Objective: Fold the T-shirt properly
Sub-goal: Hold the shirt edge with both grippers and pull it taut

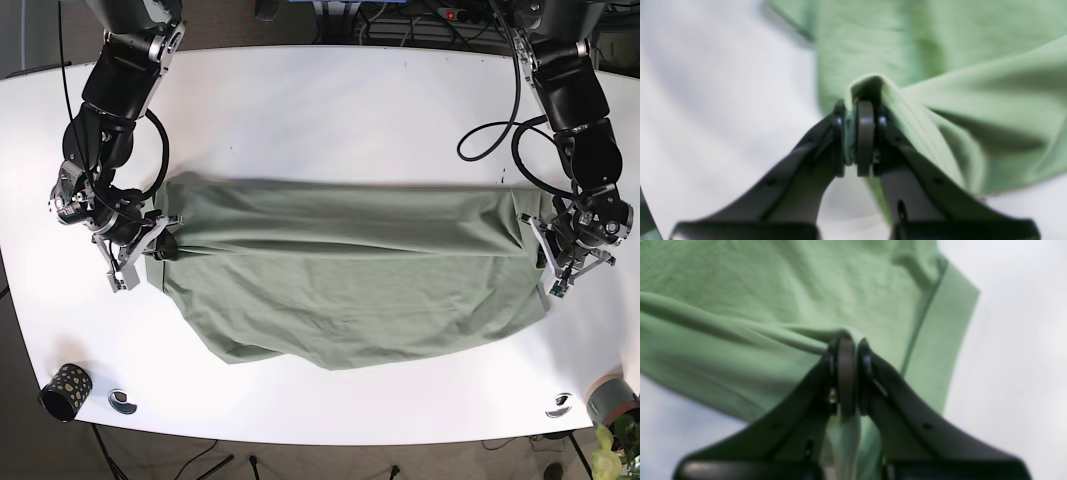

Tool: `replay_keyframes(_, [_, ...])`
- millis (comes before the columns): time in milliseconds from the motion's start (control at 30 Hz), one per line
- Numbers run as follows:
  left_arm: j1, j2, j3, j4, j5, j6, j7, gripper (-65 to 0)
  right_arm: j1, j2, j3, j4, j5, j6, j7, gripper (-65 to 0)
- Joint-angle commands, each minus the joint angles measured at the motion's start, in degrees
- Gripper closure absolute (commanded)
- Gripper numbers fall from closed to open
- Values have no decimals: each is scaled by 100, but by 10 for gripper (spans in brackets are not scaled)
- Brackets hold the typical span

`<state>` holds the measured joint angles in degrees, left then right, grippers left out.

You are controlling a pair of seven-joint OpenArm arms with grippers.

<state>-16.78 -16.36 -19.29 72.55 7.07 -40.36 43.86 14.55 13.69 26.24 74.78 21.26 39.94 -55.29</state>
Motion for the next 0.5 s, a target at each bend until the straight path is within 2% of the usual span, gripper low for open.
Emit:
replay_keyframes(0, [-164, -83, -36, -51, 9, 36, -161, 0, 167, 200, 18, 51, 85, 6, 214, -132])
replay_keyframes(100, [-173, -162, -27, -86, 9, 36, -372, 0, 167, 261, 18, 51, 94, 6, 214, -231])
replay_keyframes(267, [-182, -171, 105, -69, 9, 36, -381, -14, 132, 270, 27, 280, 94, 6, 179, -393])
replay_keyframes(367, [-182, -162, 157, -25, 1, 36, -381, -153, -149, 270, 27, 737, 94, 6, 153, -452])
replay_keyframes(467, [-182, -162, 149, -25, -35, 36, -399, -306, -483, 261, 27, 1273, 94, 6, 47, -452])
